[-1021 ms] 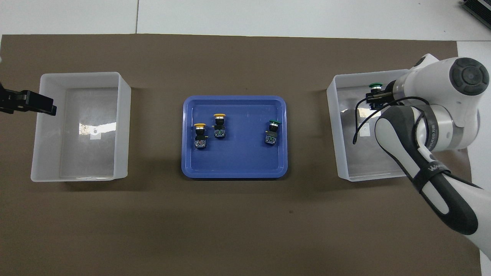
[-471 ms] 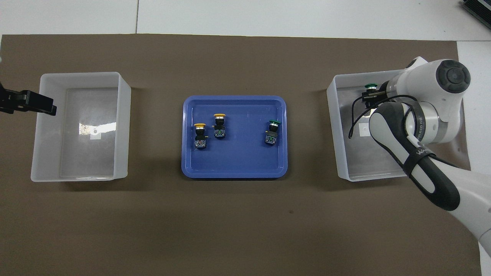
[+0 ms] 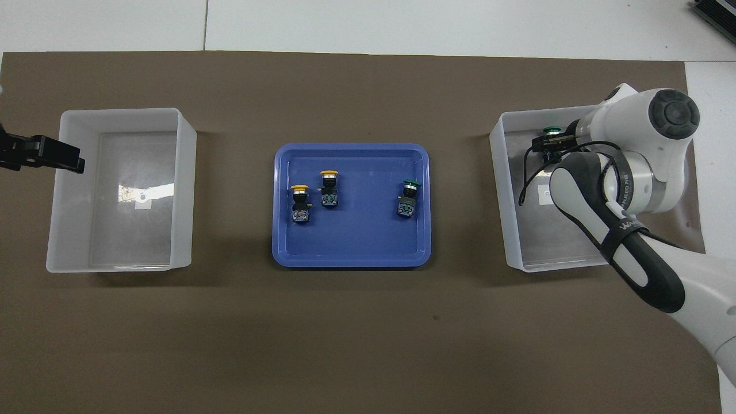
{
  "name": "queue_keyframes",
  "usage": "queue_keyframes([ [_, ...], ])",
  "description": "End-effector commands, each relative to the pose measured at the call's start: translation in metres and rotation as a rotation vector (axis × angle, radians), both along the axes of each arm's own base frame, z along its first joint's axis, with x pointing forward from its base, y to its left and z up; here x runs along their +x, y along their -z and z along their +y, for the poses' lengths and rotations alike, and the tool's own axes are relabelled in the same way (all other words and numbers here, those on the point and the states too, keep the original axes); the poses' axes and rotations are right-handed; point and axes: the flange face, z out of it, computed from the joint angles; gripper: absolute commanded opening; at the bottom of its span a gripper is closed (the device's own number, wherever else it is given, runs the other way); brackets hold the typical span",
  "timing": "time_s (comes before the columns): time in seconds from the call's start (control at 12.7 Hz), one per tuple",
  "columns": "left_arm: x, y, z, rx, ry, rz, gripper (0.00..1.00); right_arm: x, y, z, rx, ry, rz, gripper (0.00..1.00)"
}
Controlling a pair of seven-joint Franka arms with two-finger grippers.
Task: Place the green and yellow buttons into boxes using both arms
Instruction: 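Move the right gripper to the other green button on the tray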
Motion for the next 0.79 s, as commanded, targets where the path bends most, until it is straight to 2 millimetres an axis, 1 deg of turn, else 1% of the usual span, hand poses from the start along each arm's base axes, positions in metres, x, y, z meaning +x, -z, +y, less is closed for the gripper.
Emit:
queue_keyframes([
  [0.0,-0.008,-0.001,0.0,0.012,0.005,-0.006,1.0,-0.026,-0.052,0.038,0.007,0.011,0.023,1.0],
  [0.08,-0.008,-0.001,0.0,0.012,0.005,-0.006,1.0,-0.029,-0.056,0.049,0.014,0.046,0.025,1.0],
  [0.16,-0.008,-0.002,0.0,0.013,0.005,-0.008,1.0,-0.032,-0.055,0.074,0.023,0.066,0.025,1.0],
  [0.31,-0.008,-0.001,0.0,0.013,0.003,-0.006,1.0,-0.034,-0.055,0.109,0.043,0.108,0.006,1.0],
  [0.39,-0.008,-0.001,0.0,0.012,0.005,-0.006,1.0,-0.035,-0.052,0.132,0.046,0.119,-0.015,1.0],
  [0.47,-0.008,-0.001,0.0,0.012,0.005,-0.006,1.0,-0.035,-0.047,0.151,0.064,0.142,-0.03,1.0],
  [0.55,-0.008,-0.001,0.0,0.012,0.005,-0.006,1.0,-0.037,-0.048,0.174,0.077,0.151,-0.038,1.0],
  [0.63,-0.008,-0.002,0.0,0.012,0.005,-0.008,1.0,-0.041,-0.042,0.207,0.09,0.162,-0.037,1.0],
  [0.71,-0.008,-0.001,0.0,0.013,0.005,-0.006,1.0,-0.035,-0.038,0.22,0.083,0.184,-0.058,1.0],
])
